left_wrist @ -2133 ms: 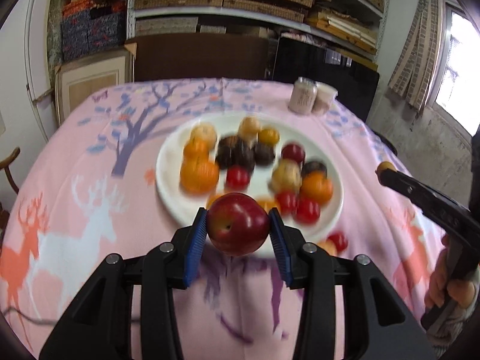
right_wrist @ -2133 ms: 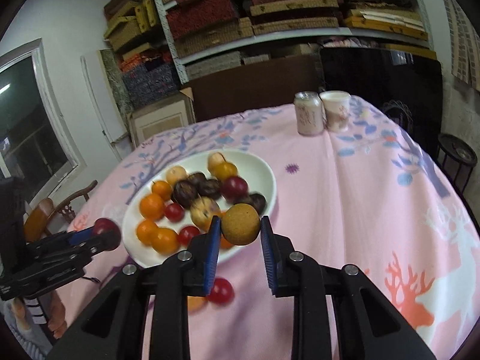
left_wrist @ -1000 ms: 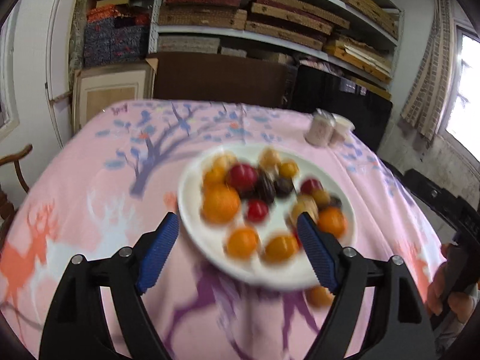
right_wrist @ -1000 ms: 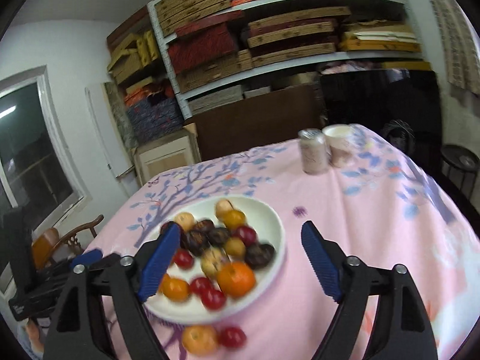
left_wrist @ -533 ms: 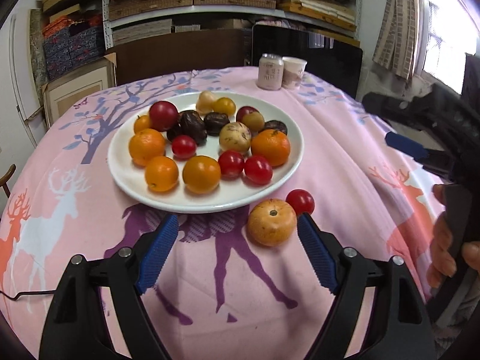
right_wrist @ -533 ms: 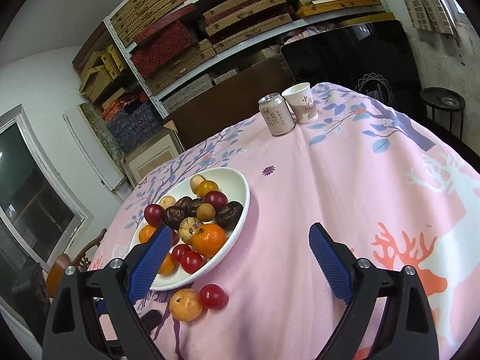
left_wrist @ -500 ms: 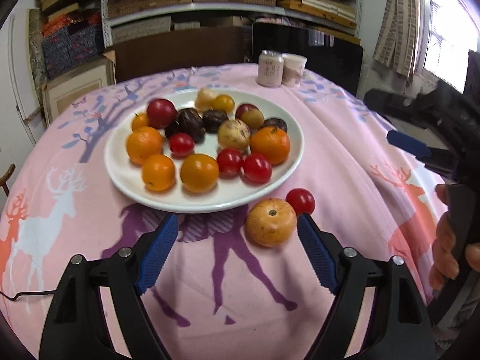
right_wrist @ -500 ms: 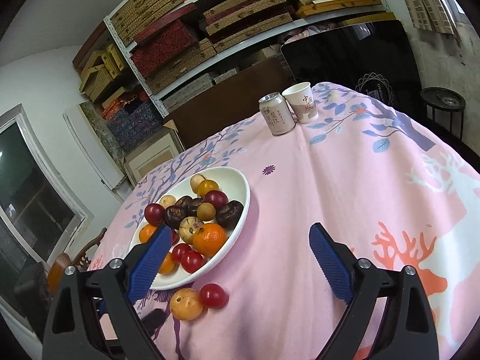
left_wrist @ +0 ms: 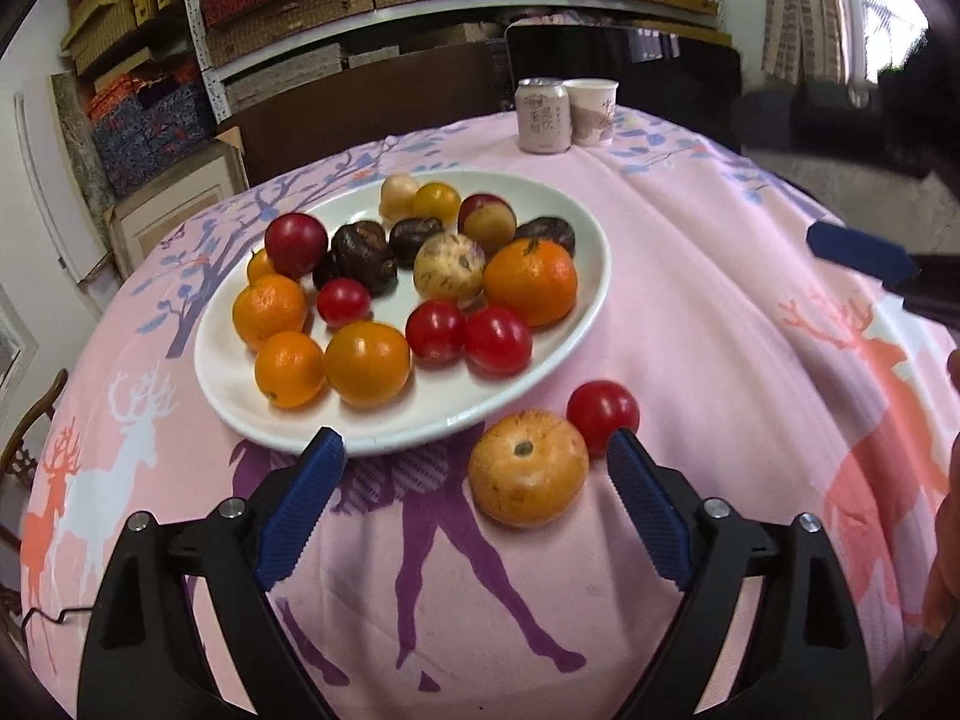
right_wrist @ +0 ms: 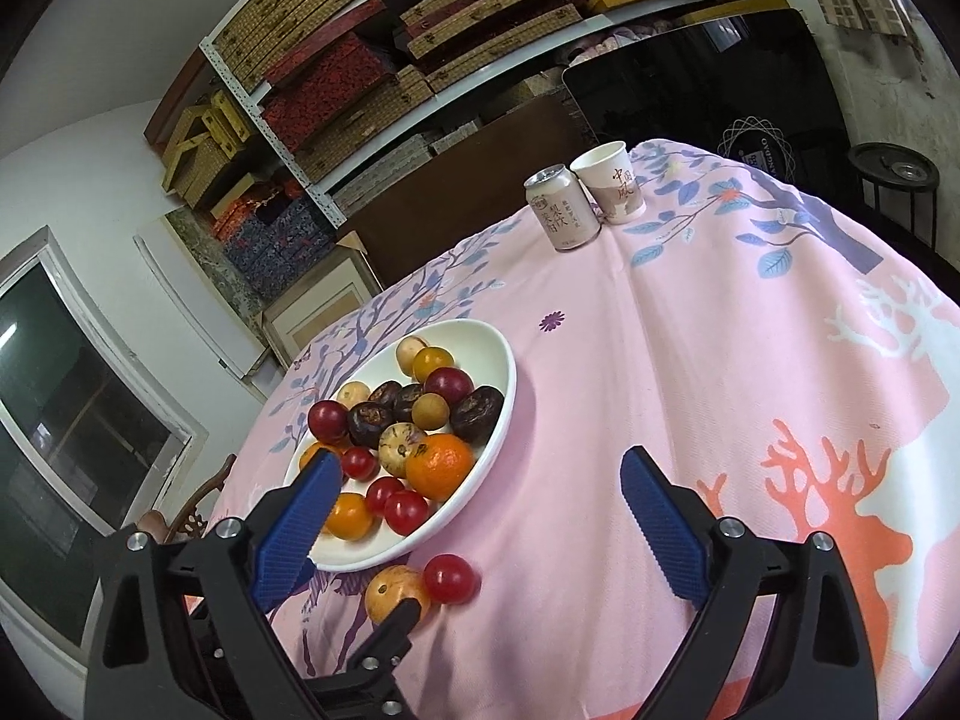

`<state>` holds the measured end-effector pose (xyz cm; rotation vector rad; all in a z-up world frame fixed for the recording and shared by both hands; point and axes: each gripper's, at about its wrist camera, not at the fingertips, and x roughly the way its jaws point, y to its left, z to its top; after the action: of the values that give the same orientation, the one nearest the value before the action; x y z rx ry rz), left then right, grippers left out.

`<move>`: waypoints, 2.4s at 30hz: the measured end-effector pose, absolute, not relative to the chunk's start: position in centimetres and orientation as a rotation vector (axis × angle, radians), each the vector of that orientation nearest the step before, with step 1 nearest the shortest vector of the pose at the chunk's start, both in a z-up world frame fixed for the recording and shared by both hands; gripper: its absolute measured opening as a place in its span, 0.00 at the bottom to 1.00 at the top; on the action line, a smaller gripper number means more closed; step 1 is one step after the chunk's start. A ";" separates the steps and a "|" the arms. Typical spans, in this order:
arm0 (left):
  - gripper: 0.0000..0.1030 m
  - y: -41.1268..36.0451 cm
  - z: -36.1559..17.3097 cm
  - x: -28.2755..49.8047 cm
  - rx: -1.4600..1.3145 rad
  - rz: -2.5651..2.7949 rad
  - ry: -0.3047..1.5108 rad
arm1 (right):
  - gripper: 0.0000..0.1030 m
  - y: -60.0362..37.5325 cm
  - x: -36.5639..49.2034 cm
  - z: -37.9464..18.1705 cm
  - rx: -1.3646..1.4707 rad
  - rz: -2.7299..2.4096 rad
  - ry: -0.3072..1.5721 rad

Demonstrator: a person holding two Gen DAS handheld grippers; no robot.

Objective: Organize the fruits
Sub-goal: 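Move the left tool toward a large tan-orange fruit while the right tool approaches a red tomato, then grasp the tan-orange fruit with the left tool while the right tool grasps the red tomato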

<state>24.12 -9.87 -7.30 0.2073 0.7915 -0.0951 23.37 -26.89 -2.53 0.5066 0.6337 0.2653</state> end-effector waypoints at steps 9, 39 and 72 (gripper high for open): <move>0.89 -8.7 -8.2 24.2 0.140 -0.016 0.858 | 0.93 -26.9 23.5 -2.6 0.516 0.274 0.645; 0.90 -4.3 -6.8 19.4 0.059 -0.082 0.818 | 0.93 -26.1 23.5 -3.0 0.484 0.287 0.667; 0.43 -3.1 -7.1 21.3 0.068 -0.077 0.810 | 0.93 -23.1 24.5 -4.7 0.303 0.294 0.767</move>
<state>21.27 -3.11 -7.07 0.0684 0.8098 -0.0767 24.53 -23.08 -4.70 0.3033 0.7675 0.2937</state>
